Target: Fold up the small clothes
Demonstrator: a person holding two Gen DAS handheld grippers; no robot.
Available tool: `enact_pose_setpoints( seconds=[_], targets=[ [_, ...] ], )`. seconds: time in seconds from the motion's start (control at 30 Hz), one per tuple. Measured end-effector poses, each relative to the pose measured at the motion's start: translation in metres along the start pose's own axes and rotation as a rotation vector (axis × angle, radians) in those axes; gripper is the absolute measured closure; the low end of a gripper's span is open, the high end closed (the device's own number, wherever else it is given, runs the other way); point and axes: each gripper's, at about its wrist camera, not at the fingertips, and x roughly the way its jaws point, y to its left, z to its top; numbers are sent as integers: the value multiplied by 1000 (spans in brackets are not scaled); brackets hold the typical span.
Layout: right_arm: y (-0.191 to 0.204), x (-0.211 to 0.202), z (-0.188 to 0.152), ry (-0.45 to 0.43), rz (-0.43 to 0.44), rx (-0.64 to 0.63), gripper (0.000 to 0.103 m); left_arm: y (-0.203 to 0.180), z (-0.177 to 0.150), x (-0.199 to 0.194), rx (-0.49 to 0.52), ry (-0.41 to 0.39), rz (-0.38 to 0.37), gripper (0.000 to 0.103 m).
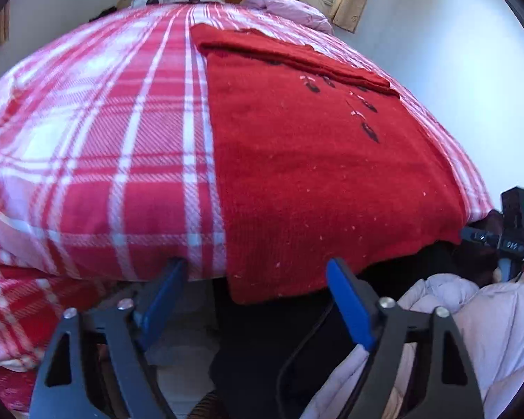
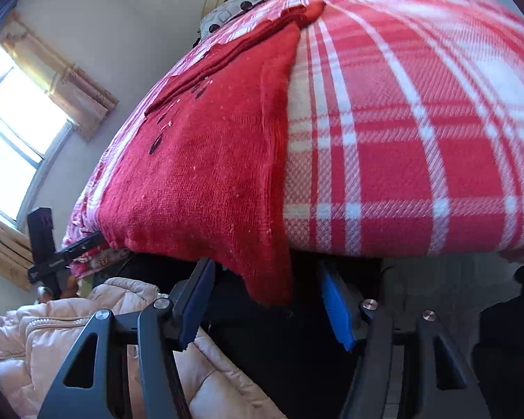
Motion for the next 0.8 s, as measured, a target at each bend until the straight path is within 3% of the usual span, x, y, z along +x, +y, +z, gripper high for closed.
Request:
enact_pose_setpoints(
  seconds=[0.17, 0.27, 0.33, 0.4, 0.5, 0.6, 0.8],
  targets=[
    [3, 7, 0, -2, -11, -27, 49, -9, -5, 15, 14, 52, -40, 35],
    [4, 12, 1, 1, 6, -26, 54, -15, -4, 17, 16, 38, -51, 36],
    [7, 15, 0, 9, 19, -38, 76, -14, -1, 18, 1, 28, -72, 47],
    [11, 17, 0, 15, 18, -65, 91, -12, 0, 18, -19, 37, -117, 65],
    [17, 17, -1, 36, 34, -82, 94, -11, 0, 17, -26, 46, -136, 78],
    [16, 5, 2, 19, 127, -39, 95, -7, 0, 6, -32, 42, -162, 85],
    [18, -24, 19, -56, 292, 46, 95, -3, 23, -32, -98, -60, -209, 88]
  ],
)
